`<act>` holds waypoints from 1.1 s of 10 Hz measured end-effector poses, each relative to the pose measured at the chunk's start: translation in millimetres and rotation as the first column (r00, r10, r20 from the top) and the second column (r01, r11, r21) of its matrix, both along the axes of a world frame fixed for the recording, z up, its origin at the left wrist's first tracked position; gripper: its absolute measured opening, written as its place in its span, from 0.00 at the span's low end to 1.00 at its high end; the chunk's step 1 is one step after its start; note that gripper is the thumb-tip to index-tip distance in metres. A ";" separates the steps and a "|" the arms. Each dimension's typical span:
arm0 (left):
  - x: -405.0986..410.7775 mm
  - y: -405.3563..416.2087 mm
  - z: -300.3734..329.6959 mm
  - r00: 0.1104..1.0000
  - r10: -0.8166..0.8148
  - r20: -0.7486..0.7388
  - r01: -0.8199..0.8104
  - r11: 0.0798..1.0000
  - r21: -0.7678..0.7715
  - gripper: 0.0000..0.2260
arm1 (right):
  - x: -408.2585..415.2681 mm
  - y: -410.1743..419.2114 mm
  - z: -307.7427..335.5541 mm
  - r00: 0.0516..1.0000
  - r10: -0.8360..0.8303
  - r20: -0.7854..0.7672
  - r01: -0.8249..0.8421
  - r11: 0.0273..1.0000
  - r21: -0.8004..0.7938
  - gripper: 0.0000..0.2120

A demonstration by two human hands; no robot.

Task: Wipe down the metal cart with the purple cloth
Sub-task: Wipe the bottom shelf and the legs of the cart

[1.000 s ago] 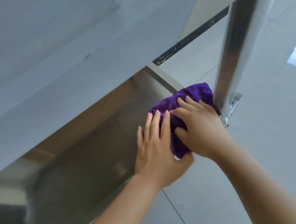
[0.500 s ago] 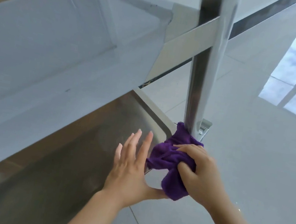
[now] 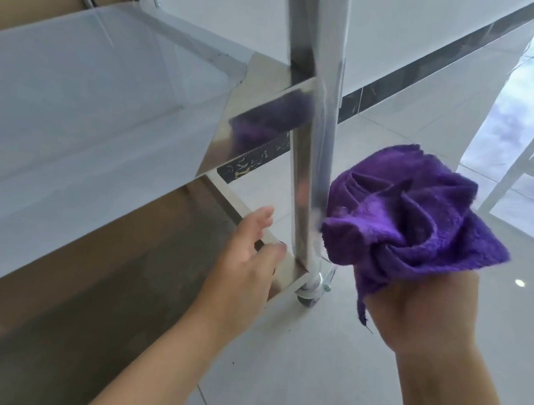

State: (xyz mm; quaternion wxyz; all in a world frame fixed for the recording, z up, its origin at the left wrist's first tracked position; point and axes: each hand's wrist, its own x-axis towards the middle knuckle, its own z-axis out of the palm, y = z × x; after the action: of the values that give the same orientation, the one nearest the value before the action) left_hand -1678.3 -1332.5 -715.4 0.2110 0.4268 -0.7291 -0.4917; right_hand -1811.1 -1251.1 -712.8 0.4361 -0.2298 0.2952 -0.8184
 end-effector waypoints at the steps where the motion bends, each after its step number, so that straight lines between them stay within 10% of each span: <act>1: -6.5 -2.5 8.3 0.980 0.108 -0.167 -0.098 0.993 0.066 0.14 | -0.6 -11.3 9.7 0.930 0.029 -0.365 -0.041 0.999 -0.026 0.19; 2: -6.6 -1.4 15.7 0.977 0.134 -0.165 -0.131 0.991 0.032 0.06 | -0.4 -38.7 46.5 0.856 0.112 -0.505 -0.126 0.992 0.006 0.29; 4: -11.9 -6.1 22.1 0.936 0.183 -0.301 -0.170 0.983 0.070 0.06 | -7.2 -69.5 58.2 0.600 -0.131 -0.789 0.286 0.956 0.059 0.17; 9: 11.3 8.9 -19.7 0.981 0.138 -0.135 -0.130 0.989 0.068 0.27 | 15.6 -78.5 -28.2 0.594 -0.287 -0.752 0.584 0.796 0.157 0.19; 11: 40.6 12.1 -35.2 0.977 -0.026 0.212 0.107 0.918 -0.383 0.26 | 17.4 -71.7 -75.3 0.611 -0.147 -0.778 0.559 0.776 0.293 0.26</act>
State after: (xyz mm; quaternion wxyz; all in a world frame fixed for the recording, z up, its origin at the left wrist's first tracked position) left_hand -1637.8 -1320.4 -750.6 0.1996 0.3988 -0.8445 -0.2966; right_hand -1793.7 -1322.8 -788.1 0.1513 -0.3406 0.6868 -0.6240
